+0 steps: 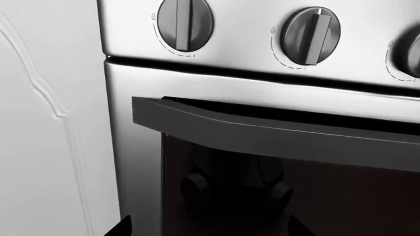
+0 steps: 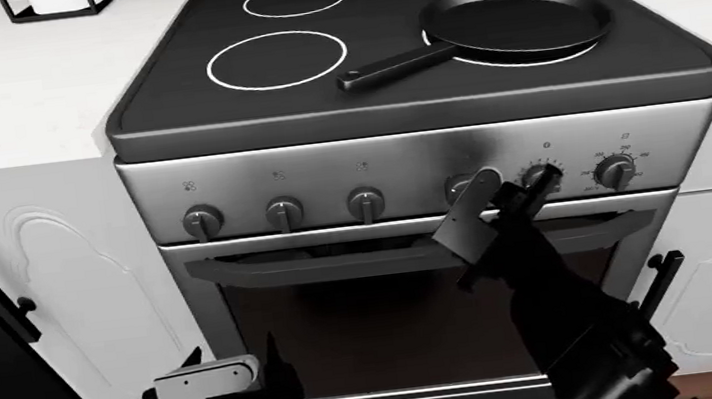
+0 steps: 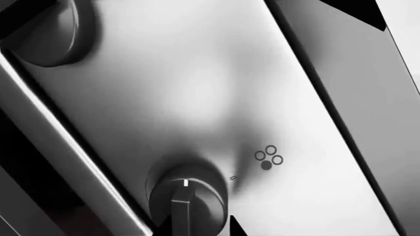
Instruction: Turn off the front right burner of the stove.
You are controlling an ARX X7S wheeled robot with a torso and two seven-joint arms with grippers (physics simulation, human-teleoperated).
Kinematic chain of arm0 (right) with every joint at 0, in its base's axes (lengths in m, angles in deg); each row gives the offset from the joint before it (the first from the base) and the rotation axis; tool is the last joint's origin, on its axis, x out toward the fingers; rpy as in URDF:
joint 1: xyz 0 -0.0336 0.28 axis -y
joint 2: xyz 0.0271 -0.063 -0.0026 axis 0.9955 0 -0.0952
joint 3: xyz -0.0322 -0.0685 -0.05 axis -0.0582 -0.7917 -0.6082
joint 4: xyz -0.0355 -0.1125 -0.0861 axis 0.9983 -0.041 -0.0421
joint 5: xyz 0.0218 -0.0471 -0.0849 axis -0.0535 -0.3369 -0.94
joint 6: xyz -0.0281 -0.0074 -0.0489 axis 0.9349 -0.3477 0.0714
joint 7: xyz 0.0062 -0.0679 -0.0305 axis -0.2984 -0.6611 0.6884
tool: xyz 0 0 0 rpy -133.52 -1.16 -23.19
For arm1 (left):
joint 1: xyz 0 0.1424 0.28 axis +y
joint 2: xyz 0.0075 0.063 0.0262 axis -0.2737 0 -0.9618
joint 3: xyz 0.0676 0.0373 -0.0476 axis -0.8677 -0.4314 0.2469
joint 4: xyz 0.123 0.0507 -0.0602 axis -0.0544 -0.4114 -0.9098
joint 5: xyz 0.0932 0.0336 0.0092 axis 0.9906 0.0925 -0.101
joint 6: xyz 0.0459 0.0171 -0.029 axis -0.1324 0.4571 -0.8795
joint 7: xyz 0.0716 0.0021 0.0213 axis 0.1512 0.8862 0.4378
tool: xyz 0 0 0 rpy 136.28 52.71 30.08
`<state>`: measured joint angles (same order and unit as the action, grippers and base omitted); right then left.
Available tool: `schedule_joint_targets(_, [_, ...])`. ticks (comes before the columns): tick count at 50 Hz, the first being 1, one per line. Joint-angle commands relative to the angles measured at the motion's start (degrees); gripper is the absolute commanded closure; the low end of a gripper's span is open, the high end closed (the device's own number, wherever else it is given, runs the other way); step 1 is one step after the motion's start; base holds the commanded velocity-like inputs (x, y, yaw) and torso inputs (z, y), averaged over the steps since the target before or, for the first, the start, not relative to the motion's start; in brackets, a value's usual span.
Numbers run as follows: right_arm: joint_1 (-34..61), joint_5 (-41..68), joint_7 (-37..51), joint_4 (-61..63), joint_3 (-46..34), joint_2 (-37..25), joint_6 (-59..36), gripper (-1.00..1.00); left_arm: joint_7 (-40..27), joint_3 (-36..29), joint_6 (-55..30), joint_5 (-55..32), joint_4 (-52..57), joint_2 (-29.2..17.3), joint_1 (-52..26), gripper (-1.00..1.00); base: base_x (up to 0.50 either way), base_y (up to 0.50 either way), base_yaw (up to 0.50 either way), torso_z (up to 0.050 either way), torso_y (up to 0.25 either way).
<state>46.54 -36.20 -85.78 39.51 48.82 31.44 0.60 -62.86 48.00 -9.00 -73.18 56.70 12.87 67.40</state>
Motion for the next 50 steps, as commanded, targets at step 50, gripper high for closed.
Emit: schedule_joint_targets(50, [-1.0, 11.9, -2.4, -2.2, 6.2, 3.1, 4.2, 1.00, -0.6, -0.9, 0.5, -1.3, -0.8, -0.6, -0.5, -1.00, 0.00, 0.00, 0.00, 0.000, 0.000])
